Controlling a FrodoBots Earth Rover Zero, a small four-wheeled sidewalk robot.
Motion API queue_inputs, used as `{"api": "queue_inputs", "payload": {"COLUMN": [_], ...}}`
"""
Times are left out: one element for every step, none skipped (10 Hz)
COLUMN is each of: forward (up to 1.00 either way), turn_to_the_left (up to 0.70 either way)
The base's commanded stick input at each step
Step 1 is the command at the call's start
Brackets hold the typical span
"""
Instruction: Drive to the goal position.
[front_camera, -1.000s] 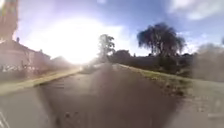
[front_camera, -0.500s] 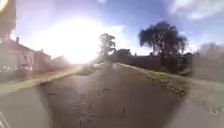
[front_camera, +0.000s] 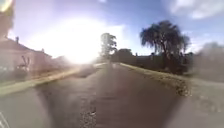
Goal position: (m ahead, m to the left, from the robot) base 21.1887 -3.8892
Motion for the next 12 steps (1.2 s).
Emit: {"api": "queue_inputs", "payload": {"forward": [1.0,1.0,1.0,1.0,1.0,1.0,1.0,1.0,1.0,1.0,1.0,1.0], "turn_to_the_left": [0.0,-0.4,-0.4,-0.4,0.0,0.0,0.0,0.0,0.0,0.0,0.0,0.0]}}
